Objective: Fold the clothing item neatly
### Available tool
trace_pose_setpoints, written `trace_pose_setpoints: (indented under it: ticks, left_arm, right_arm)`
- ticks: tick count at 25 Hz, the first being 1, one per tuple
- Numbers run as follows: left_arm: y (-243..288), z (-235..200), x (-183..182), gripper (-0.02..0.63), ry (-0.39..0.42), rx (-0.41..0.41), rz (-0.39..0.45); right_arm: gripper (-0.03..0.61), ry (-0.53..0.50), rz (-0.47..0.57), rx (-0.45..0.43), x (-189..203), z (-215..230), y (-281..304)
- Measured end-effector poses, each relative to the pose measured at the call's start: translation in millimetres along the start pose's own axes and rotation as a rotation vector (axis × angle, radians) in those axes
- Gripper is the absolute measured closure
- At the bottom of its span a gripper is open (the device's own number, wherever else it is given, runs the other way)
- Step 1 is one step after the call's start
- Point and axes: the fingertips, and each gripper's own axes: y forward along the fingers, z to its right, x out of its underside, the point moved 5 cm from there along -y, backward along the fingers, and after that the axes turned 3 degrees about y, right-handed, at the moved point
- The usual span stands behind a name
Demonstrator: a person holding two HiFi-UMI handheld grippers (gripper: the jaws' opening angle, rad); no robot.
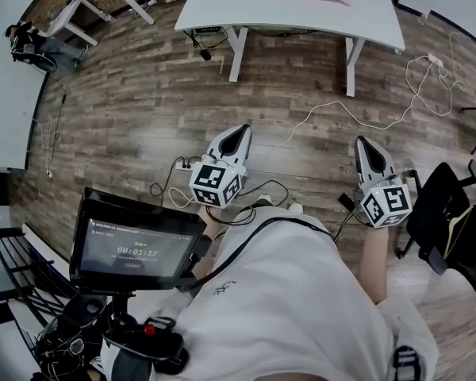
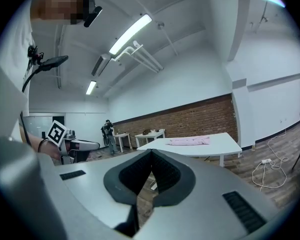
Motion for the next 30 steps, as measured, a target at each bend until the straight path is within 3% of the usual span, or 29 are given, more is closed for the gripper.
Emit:
trace_pose_setpoints:
  ticks: [19,30]
  left_arm:
    - [-15,-16,-30,0.612,0.056,0.12,0.072]
    - [-17,-9,-26,0.612,0.077,0.17,0.087]
  right_arm:
    - [0.574,-0.041,0.08,0.152,-27,-50,-26]
    - [0.574,-0.054,0.101,0.16,-27,-57,-24]
